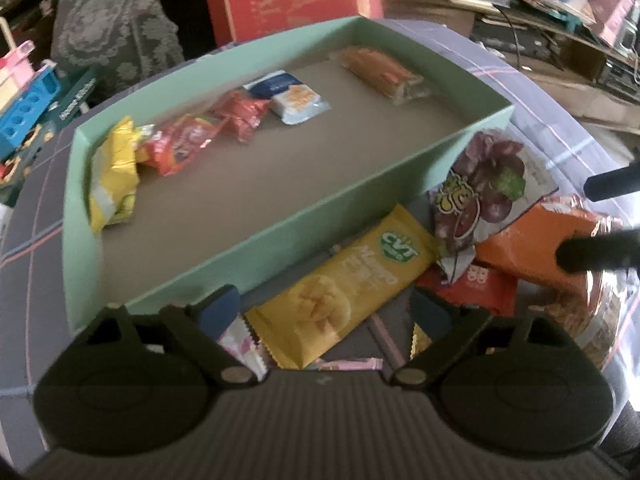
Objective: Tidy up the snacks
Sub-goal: 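Grasp the mango CVT packet with the left gripper while the right grasps an orange bag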
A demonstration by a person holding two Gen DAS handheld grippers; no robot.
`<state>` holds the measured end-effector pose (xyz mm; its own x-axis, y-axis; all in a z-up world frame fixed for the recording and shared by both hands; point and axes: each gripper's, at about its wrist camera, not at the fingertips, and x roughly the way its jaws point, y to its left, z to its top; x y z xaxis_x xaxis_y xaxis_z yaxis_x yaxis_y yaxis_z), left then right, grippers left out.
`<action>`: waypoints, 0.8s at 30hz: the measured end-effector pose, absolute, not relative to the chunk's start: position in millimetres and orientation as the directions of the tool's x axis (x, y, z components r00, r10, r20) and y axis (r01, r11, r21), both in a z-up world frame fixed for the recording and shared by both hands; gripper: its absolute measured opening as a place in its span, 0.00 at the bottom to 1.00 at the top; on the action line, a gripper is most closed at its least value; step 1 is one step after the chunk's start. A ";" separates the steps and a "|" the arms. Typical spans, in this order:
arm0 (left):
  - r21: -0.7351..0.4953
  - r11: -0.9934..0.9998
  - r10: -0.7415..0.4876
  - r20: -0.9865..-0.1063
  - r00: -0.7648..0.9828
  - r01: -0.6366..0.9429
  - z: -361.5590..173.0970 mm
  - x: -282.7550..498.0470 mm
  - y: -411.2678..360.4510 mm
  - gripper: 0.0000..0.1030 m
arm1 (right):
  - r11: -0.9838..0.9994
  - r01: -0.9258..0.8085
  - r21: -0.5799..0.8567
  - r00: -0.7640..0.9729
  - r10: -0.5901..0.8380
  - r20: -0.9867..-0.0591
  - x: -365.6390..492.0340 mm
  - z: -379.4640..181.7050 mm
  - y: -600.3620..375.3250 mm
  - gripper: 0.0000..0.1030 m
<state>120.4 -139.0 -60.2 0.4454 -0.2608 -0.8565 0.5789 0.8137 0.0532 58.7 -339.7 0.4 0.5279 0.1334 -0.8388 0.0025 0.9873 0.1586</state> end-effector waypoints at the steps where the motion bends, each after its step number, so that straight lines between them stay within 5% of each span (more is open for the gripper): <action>1: 0.056 0.807 -0.262 -0.858 0.442 0.588 -63.0 121.4 -140.4 0.87 | 0.989 -0.013 0.144 0.522 0.130 -0.843 59.6 -0.3 -334.5 0.92; 11: 0.077 0.781 -0.249 -0.872 0.422 0.620 -85.5 129.9 -147.7 0.83 | 0.990 -0.023 0.137 0.463 0.132 -0.877 72.5 -17.3 -324.3 0.73; 15: 0.062 0.780 -0.266 -0.868 0.419 0.622 -86.8 130.7 -147.5 0.81 | 0.989 0.005 0.147 0.456 0.129 -0.881 72.0 -22.8 -328.3 0.56; 17: 0.041 0.781 -0.284 -0.865 0.413 0.624 -85.7 128.8 -146.2 0.70 | 0.987 0.021 0.158 0.456 0.131 -0.880 72.6 -25.3 -330.2 0.54; 24: 0.017 0.794 -0.289 -0.869 0.401 0.608 -82.5 108.3 -141.6 0.54 | 0.981 0.049 0.188 0.469 0.144 -0.872 68.0 -27.0 -327.2 0.51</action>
